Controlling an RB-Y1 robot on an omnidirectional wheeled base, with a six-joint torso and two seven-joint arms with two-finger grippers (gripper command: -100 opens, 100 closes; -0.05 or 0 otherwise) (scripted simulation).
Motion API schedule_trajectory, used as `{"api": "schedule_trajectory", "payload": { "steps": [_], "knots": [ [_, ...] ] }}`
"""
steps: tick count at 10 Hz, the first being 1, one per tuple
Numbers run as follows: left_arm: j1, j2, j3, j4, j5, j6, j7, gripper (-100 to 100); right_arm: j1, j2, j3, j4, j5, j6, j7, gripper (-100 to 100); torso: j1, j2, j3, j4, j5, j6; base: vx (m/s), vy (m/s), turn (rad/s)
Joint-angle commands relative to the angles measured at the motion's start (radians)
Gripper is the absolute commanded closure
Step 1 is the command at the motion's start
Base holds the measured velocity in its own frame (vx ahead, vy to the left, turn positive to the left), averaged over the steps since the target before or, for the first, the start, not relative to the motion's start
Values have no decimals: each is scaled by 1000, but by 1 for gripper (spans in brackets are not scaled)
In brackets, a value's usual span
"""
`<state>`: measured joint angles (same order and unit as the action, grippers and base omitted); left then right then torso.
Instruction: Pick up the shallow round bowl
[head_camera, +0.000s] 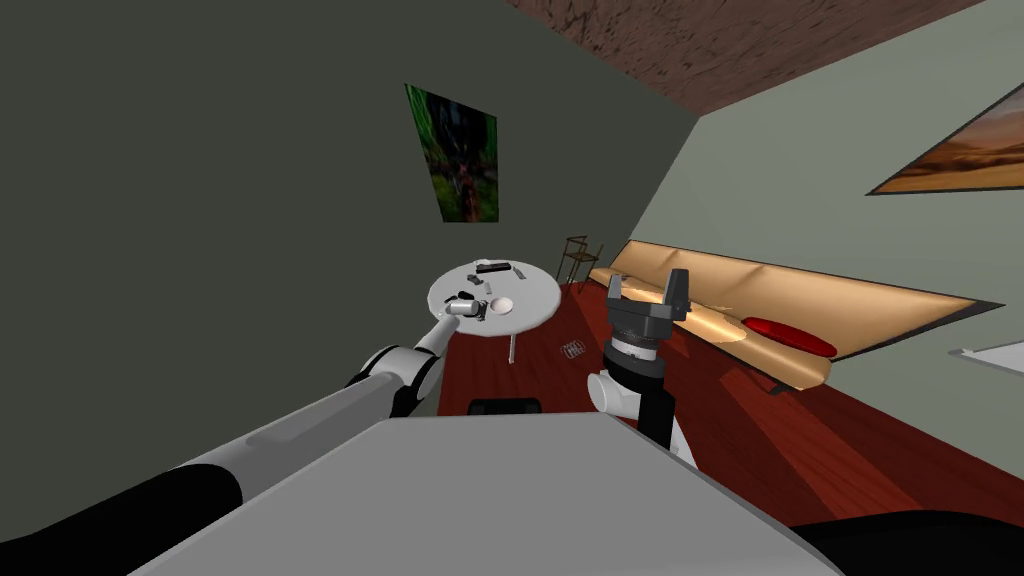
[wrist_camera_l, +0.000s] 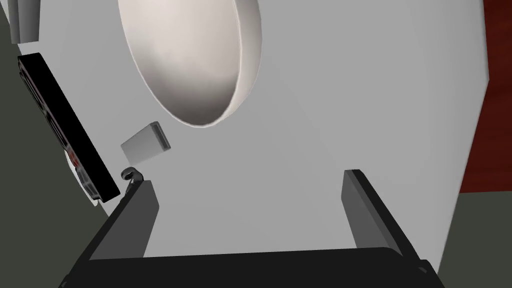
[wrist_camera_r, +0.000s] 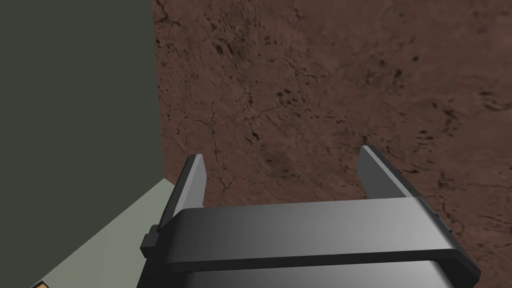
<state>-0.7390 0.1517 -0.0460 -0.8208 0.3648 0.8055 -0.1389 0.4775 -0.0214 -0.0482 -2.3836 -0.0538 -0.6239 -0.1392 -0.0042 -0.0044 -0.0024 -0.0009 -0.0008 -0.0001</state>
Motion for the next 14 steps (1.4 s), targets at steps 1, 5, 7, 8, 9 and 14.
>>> {"api": "schedule_trajectory", "payload": {
  "steps": [1, 5, 7, 8, 9, 14],
  "knots": [
    [-14, 2, -11, 33, 6, 23, 2, -100, 0, 0, 0, 0, 0, 0, 0, 0, 0, 0, 0, 0, 0, 0, 61, -30, -52],
    [-72, 8, -62, 123, 24, 98, 13, -100, 0, 0, 0, 0, 0, 0, 0, 0, 1, -2, -1, -1, 0, -1, 84, -27, -146],
    [-85, 9, -77, 169, 28, 117, 17, -100, 0, 0, 0, 0, 0, 0, 0, 0, 2, 2, 1, 0, 0, -2, 37, -13, -41],
    [-94, 11, -90, 193, 31, 134, 20, -100, 0, 0, 0, 0, 0, 0, 0, 0, 2, 2, 1, 0, 0, -1, 97, -9, -173],
    [-99, 13, -101, 216, 33, 148, 22, -100, 0, 0, 0, 0, 0, 0, 0, 0, 2, 0, 0, 0, 0, -1, 125, -10, -137],
    [-83, 49, -98, 256, 57, 158, -3, -100, 0, 0, 0, 0, 0, 0, 0, 0, 4, 2, 1, 0, 1, -2, 80, 4, -65]
  ]
}}
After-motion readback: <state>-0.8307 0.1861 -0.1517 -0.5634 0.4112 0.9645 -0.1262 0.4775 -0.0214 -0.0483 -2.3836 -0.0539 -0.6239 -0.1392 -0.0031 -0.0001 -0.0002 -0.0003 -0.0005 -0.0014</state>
